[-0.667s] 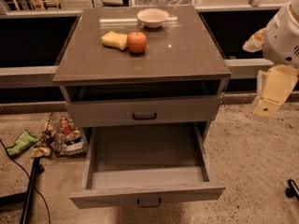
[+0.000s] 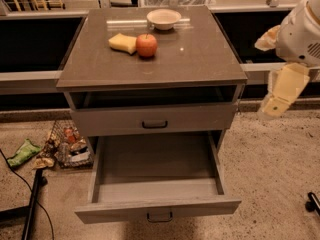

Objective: Place apple into middle drawer

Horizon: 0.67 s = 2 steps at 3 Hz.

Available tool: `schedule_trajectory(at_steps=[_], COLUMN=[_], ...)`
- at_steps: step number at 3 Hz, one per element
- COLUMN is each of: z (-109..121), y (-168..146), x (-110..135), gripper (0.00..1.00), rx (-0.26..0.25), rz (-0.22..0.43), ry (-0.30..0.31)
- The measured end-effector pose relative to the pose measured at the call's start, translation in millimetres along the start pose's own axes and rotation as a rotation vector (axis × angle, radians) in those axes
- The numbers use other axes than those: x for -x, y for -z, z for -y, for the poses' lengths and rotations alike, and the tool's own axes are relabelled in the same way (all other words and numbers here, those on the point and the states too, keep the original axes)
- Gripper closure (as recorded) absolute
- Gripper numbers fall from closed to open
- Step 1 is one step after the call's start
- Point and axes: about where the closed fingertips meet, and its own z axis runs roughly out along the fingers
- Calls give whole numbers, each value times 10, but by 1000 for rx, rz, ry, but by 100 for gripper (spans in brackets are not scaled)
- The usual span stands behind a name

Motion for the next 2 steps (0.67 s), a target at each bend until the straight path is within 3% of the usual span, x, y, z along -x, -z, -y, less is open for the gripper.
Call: schedule_trajectory(at_steps=[1,2], z=[215,216], y=[-152,-152], x=[153,153], gripper=[0,0], rx=[-1,-1], rz=[86,86], ry=[-5,-5])
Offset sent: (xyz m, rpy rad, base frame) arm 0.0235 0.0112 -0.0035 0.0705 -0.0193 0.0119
